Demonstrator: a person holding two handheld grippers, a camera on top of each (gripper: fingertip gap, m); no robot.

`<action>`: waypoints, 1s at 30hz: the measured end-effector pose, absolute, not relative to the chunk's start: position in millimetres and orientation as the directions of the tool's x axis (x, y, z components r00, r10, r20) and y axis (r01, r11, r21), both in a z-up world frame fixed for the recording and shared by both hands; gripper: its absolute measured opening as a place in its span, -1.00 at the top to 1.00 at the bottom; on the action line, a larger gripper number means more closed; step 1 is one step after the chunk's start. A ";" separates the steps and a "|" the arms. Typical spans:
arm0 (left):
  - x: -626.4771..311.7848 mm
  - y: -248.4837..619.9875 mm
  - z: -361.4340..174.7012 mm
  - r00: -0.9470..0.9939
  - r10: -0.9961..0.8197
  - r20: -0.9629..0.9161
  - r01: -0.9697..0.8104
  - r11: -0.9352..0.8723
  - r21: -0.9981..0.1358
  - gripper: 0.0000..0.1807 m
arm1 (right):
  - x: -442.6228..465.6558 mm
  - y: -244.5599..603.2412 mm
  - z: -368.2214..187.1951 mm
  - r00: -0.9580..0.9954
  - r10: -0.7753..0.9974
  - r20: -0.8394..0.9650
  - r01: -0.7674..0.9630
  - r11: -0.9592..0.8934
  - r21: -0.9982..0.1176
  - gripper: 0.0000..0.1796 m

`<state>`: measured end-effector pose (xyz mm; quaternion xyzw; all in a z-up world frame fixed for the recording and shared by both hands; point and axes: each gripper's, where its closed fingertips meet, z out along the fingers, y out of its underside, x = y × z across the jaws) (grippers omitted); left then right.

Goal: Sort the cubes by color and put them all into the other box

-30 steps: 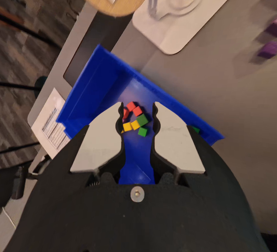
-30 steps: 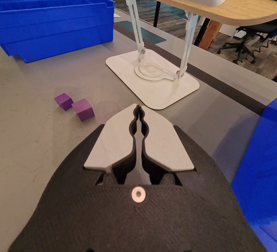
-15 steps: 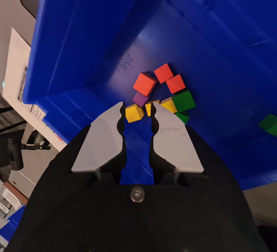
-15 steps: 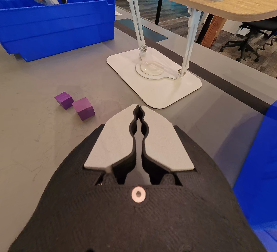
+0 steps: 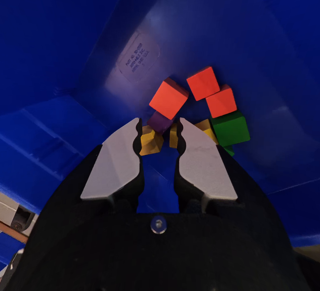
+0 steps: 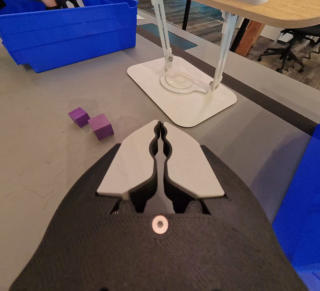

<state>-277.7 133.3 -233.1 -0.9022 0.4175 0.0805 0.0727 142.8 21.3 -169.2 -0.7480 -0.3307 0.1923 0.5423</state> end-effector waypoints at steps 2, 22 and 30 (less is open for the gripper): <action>-274.8 131.9 -236.4 0.647 -0.740 -0.184 -0.759 -0.648 -0.061 0.64 | 142.7 21.3 -169.1 0.707 0.704 0.072 0.287 -0.192 -0.938 1.00; -262.9 122.7 -163.4 0.669 -0.694 -0.267 -0.743 -0.613 -0.269 0.74 | 143.0 20.9 -167.1 0.710 0.700 0.075 0.285 -0.188 -0.940 1.00; -191.5 64.8 -71.0 0.553 -0.741 -0.381 -0.809 -0.369 -0.457 0.74 | 140.7 19.3 -165.0 0.706 0.703 0.088 0.292 -0.175 -0.940 1.00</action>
